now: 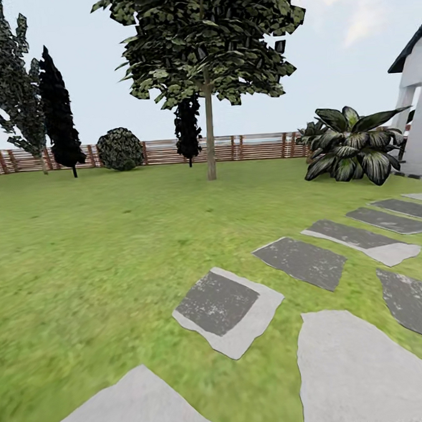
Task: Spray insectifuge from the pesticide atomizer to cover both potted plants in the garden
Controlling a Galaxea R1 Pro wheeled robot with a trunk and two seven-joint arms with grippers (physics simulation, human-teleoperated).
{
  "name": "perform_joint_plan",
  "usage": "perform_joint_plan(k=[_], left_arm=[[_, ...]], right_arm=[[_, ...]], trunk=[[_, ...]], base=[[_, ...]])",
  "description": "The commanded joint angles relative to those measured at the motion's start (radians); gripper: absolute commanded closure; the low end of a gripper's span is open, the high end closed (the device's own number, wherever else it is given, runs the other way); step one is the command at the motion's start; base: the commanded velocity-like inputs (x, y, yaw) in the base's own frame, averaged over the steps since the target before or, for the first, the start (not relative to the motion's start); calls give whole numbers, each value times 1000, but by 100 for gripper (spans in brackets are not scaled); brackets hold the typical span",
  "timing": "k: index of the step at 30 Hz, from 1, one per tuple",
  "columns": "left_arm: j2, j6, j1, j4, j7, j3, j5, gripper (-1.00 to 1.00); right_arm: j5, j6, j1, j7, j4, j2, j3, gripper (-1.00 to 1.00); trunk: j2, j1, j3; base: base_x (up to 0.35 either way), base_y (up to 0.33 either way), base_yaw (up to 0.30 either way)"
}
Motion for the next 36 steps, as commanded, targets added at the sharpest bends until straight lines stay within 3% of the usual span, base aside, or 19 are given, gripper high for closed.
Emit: perform_joint_plan(k=[1, 17, 36], left_arm=[[0, -3, 0, 0, 1, 0, 0, -100], [0, -3, 0, 0, 1, 0, 0, -100], [0, -3, 0, 0, 1, 0, 0, -100]], right_arm=[[-1, 0, 0, -1, -1, 0, 0, -100], [-1, 0, 0, -1, -1, 0, -1, -100], [-1, 0, 0, -1, -1, -1, -1, -100]], trunk=[[0, 0, 0], [0, 0, 8], [0, 0, 19]], base=[[122, 0, -259], [100, 0, -259], [6, 0, -259]])
